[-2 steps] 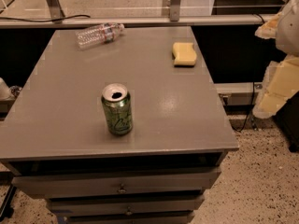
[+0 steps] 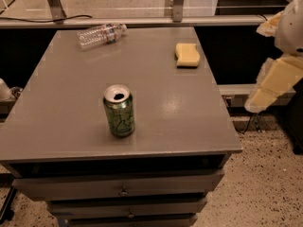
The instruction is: Pick sponge
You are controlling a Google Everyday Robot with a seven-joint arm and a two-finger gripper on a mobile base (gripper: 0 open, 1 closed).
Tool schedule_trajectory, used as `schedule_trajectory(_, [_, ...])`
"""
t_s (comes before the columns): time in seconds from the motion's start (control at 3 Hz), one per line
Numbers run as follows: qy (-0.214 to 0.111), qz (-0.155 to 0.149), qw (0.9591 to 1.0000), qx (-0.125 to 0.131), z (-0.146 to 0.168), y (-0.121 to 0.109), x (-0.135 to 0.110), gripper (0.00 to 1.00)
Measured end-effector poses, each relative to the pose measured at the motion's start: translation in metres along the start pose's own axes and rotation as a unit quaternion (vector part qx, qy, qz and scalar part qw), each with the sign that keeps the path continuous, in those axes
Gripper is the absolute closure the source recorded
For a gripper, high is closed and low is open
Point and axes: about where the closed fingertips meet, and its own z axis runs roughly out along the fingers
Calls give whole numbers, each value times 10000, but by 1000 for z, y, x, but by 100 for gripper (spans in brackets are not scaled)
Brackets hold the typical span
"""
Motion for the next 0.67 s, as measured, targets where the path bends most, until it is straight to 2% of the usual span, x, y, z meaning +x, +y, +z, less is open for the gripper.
schedule_trajectory(0.33, [-549, 443, 9971, 282, 25, -42, -14, 0])
schedule_trajectory(0.67, [-1084, 1024, 9879, 437, 61, -87, -14, 0])
